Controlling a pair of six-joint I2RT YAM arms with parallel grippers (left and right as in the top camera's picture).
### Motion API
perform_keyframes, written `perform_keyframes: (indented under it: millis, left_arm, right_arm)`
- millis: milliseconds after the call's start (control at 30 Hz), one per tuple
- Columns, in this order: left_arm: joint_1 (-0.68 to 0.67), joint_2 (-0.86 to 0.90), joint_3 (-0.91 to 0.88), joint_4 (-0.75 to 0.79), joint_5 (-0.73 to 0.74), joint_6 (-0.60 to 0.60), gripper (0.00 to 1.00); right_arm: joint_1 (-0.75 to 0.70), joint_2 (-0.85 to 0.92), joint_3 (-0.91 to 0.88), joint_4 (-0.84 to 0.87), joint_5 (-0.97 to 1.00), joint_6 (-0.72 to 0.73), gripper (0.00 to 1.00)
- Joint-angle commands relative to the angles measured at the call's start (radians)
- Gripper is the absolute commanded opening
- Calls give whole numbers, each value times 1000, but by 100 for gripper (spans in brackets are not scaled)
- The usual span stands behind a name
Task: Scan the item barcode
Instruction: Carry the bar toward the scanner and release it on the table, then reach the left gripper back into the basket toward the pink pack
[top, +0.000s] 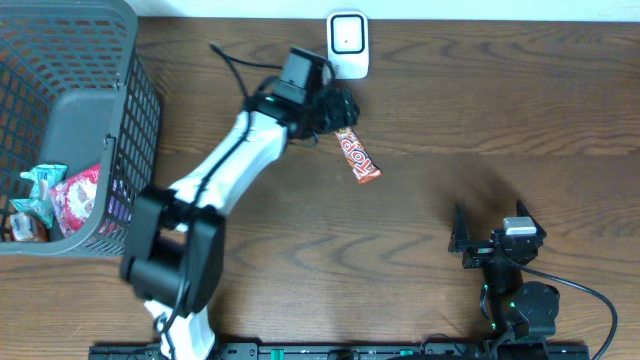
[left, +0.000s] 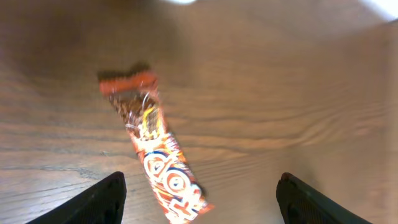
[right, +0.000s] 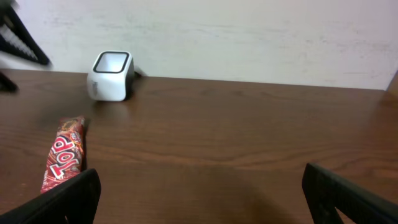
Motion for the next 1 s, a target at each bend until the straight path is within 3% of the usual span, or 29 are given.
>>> perform_keyframes:
  millis: [0,200,433,667,867,967]
  left_arm:
    - [43,-168,31,-18,37,-14,78]
    - [71,-398,31,-153,36,-8,78]
    - [182,-615,31,-192,4,111,75]
    - [525,-766,31,-222,-63,-74,75]
    - [826,-780,31,-294,-63,-132,75]
    - [915,-753,31,-312,-63,-192,75]
  right_arm:
    - [5,-5,-2,-3,1,-4,99]
    - [5,-5,-2,-4,1,-4,99]
    - [5,-5,-2,-4,1,-4,99]
    - [5,-5,-2,-4,1,-4,99]
    - [5,-5,-2,-4,1,-4,99]
    - [5,-5,-2,-4,1,-4,99]
